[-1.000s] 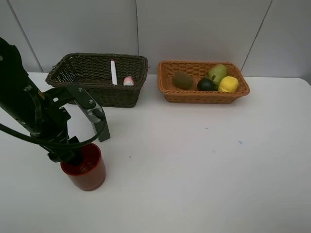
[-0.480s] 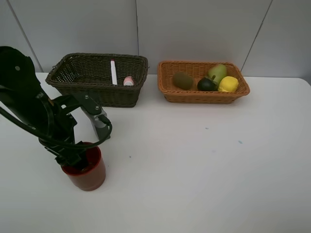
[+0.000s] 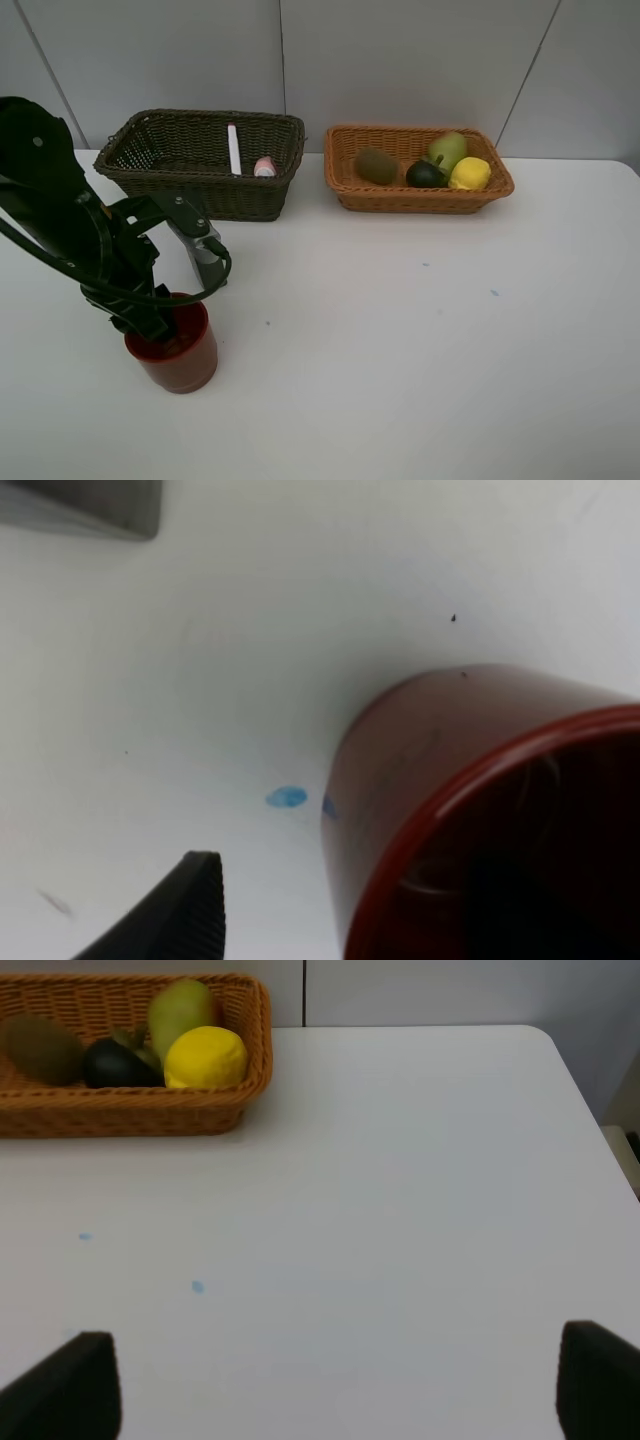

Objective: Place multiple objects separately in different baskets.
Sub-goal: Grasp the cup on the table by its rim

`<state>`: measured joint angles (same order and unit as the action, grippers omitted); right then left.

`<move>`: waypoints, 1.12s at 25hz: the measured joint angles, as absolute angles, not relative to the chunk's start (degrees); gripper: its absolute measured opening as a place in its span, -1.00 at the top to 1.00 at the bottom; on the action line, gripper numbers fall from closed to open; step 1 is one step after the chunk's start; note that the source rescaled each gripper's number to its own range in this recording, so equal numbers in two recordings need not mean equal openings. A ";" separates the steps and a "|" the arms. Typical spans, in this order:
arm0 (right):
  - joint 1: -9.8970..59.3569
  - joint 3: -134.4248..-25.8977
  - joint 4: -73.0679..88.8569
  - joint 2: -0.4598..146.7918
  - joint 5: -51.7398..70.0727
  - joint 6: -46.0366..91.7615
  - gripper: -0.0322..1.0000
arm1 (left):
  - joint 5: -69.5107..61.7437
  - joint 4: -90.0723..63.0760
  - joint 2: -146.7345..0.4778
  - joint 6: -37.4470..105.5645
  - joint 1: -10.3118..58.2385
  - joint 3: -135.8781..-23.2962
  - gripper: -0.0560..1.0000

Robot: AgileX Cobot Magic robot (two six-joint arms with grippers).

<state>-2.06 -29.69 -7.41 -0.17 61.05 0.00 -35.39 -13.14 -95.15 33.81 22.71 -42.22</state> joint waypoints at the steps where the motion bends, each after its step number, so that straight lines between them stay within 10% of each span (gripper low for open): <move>1: -2.06 -29.69 -7.41 -0.17 61.05 0.00 -0.88 | -35.39 -13.14 -95.15 33.81 22.71 -42.22 -0.25; 12: -2.06 -29.69 -7.41 -0.17 61.05 0.00 -0.88 | -35.27 -13.31 -95.22 33.81 22.71 -42.22 0.89; 28: -2.06 -29.69 -7.41 -0.17 61.05 0.00 -0.88 | -40.51 -15.01 -89.11 33.81 22.71 -45.49 0.89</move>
<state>-2.06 -29.69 -7.41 -0.17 61.05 0.00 -40.51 -15.01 -89.11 33.81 22.71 -45.49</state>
